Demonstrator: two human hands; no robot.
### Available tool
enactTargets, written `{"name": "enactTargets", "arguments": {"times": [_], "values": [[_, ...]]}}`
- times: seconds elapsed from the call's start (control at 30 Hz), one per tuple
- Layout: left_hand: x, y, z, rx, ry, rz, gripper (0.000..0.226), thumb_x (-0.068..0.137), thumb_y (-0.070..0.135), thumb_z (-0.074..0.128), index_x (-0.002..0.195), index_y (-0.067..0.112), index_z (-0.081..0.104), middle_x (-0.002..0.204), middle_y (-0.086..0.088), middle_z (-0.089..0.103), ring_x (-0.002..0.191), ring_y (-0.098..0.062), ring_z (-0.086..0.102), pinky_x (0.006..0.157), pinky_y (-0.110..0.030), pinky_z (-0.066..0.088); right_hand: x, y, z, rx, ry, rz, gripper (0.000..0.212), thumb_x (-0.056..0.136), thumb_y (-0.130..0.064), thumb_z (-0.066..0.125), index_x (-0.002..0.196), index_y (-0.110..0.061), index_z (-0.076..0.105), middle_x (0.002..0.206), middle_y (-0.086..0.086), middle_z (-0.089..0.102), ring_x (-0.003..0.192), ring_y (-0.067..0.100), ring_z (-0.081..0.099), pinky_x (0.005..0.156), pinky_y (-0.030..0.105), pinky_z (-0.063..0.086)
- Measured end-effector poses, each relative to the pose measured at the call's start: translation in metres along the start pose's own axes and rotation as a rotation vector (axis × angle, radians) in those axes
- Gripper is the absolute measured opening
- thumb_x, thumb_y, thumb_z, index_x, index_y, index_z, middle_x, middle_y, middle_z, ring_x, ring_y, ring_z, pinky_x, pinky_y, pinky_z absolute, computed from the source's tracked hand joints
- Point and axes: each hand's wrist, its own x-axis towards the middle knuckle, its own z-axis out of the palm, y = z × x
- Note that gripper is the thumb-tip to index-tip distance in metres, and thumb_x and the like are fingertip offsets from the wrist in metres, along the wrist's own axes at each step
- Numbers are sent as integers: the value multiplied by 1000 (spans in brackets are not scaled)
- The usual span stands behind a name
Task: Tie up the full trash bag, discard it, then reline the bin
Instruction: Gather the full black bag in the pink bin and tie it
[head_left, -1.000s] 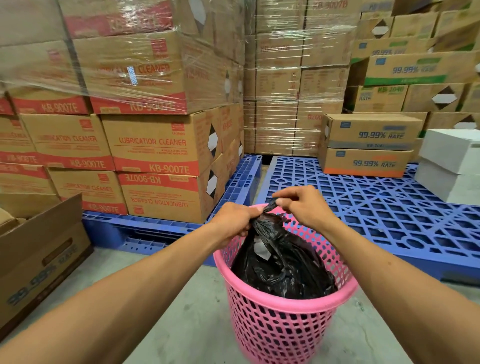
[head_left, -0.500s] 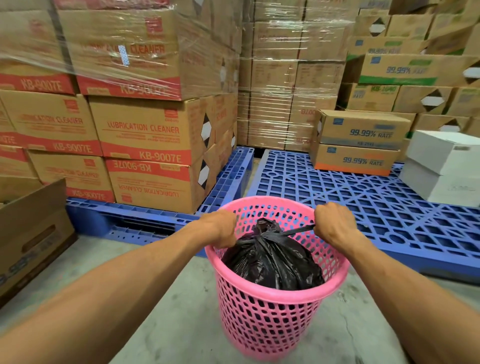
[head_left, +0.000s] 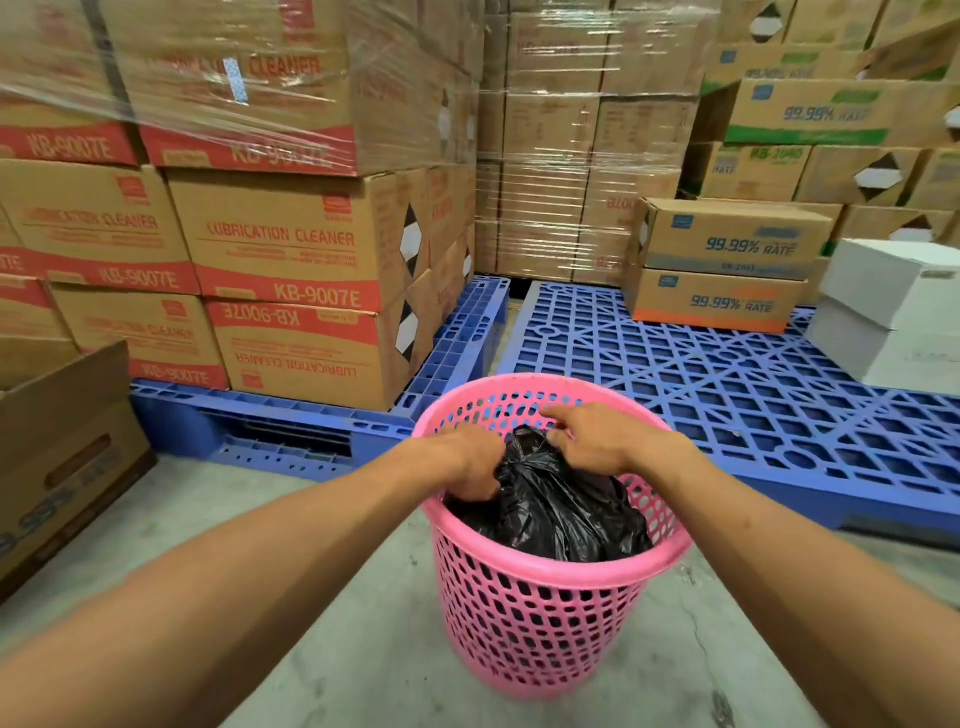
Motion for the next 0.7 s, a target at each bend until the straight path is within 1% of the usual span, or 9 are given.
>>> {"name": "enactTargets", "arguments": {"times": [0.1,0.17,0.23,0.3,0.37,0.43,0.5,0.6,0.7], "values": [[1,8,5,-102,17,-6,22,94,16,53,113,7,62,116,-16,66,105,-35,62,93,-43,52,4,0,2,-14,-45,98,49,102,-46,38,130,-11,56,128,17,64,116,32,59,95,36,44],[1,6,3,-123,49,-17,21,94,15,51,111,8,62,112,-15,66,102,-35,63,90,-43,53,4,3,-3,37,-35,110,50,98,-56,43,116,-14,63,115,11,69,105,29,62,88,34,45],[2,2,1,-156,85,-23,20,94,16,51,108,8,64,106,-13,66,97,-32,62,88,-42,53,2,11,-7,135,-29,100,47,90,-63,52,109,-22,65,105,0,66,99,22,61,87,33,46],[4,-6,0,-238,79,13,19,97,25,55,100,11,68,101,-9,70,92,-28,62,85,-39,52,0,20,-10,269,-47,72,38,87,-59,64,105,-25,69,93,-8,65,93,17,62,85,32,48],[4,-18,0,-369,60,69,28,97,37,59,78,19,69,79,-1,68,74,-19,59,73,-32,47,0,33,-11,419,-56,46,25,86,-46,73,97,-24,77,90,-9,72,92,16,66,85,33,51],[1,-25,0,-570,78,92,40,96,39,60,61,20,58,58,3,52,54,-13,44,62,-29,40,-1,44,-6,505,-24,45,13,85,-36,77,87,-24,81,90,-8,77,92,13,69,86,33,54],[2,-26,1,-648,119,91,45,96,33,62,55,19,50,52,3,42,48,-12,35,56,-27,35,1,50,-1,545,10,67,7,83,-31,79,83,-24,82,88,-8,78,93,13,70,89,35,54],[6,-19,3,-378,135,75,29,93,24,63,67,15,69,62,-1,63,59,-16,55,63,-29,50,7,50,9,431,14,144,7,82,-28,81,81,-21,81,85,-8,77,92,15,69,88,32,53],[4,-14,5,-156,60,17,19,86,16,57,69,7,61,65,-5,59,68,-27,58,66,-39,55,14,44,17,257,52,208,22,82,-28,78,73,-8,75,76,5,75,84,26,69,76,32,53]]}}
